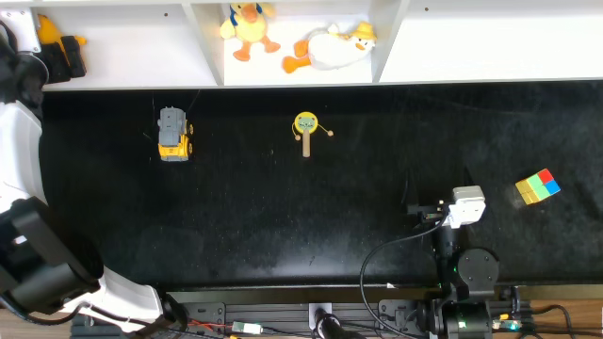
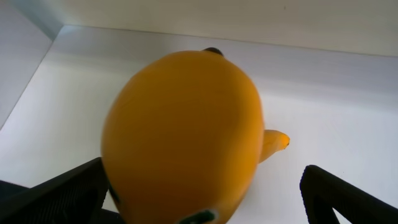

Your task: Store Toys

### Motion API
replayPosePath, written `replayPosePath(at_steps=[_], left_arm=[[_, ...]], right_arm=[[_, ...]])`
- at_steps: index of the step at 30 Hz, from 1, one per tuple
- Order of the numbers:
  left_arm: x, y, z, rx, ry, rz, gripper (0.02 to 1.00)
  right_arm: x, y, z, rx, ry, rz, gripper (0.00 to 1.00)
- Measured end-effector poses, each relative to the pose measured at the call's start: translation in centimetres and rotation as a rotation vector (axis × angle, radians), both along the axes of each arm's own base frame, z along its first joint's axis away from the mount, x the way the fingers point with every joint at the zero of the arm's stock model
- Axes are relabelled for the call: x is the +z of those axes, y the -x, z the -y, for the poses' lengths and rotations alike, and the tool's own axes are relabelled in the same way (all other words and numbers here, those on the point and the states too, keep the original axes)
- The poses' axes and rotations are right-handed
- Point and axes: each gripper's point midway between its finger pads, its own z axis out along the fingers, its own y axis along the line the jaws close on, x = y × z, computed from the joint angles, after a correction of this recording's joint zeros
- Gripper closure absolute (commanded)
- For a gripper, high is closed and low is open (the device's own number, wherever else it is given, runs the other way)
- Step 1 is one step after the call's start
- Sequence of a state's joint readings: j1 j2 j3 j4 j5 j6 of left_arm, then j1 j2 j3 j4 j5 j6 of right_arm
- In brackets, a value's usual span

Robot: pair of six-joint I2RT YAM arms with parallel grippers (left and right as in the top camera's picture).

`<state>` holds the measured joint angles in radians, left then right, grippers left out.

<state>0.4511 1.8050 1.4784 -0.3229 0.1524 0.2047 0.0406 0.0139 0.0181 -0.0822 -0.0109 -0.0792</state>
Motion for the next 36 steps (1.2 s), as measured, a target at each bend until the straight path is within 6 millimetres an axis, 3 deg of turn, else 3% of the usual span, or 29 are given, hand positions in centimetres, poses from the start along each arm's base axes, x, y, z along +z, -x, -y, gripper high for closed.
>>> replayPosePath(at_steps=[12, 24, 30, 36], left_arm=[[-0.8, 1.8, 0.9, -0.001, 0.037, -0.077, 0.020], [3.0, 7.1, 3.0, 0.017, 0.041, -0.121, 0.023], [3.6, 12.3, 5.4, 0.022, 0.025, -0.094, 0.020], [0.9, 17.4, 8.8, -0.014, 0.057, -0.103, 0.020]], right_arm=[[0.0, 0.0, 0.0, 0.000, -0.001, -0.001, 0.007], [0.0, 0.0, 0.0, 0.000, 0.000, -0.001, 0.007], [0.0, 0.0, 0.0, 0.000, -0.001, -0.001, 0.005], [0.0, 0.0, 0.0, 0.000, 0.000, 0.000, 0.007]])
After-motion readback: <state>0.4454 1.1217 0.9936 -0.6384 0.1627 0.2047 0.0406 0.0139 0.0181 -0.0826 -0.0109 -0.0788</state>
